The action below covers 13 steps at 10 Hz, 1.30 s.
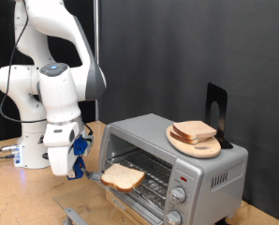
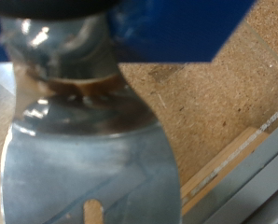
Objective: Make a piece of toast with the oven
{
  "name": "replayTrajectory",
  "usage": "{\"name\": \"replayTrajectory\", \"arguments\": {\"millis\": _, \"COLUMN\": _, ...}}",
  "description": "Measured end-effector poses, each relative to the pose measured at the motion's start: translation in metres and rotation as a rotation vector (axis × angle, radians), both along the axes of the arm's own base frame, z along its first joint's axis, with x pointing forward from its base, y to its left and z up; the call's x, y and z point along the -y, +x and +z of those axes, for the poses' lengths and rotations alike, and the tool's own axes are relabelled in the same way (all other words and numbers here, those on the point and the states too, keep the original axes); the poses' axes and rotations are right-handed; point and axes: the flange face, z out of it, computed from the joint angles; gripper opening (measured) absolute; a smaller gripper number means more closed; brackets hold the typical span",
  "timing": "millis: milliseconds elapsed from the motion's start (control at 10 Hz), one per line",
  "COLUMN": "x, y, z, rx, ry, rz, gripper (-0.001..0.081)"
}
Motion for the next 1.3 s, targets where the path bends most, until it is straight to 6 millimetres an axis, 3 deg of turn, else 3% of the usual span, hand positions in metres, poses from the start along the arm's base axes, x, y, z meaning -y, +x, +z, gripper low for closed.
{"name": "replayTrajectory", "arguments": {"millis": 800, "x": -0.015, "y": 0.008, "z": 0.018, "rx": 0.092, "ry": 0.016, "rz": 0.084, "gripper": 0.0393}}
{"name": "replayTrajectory", "arguments": {"millis": 1300, "x": -0.056, "y": 0.004, "z": 0.015, "rx": 0.102, "ry": 0.021, "rz": 0.132, "gripper": 0.0393}}
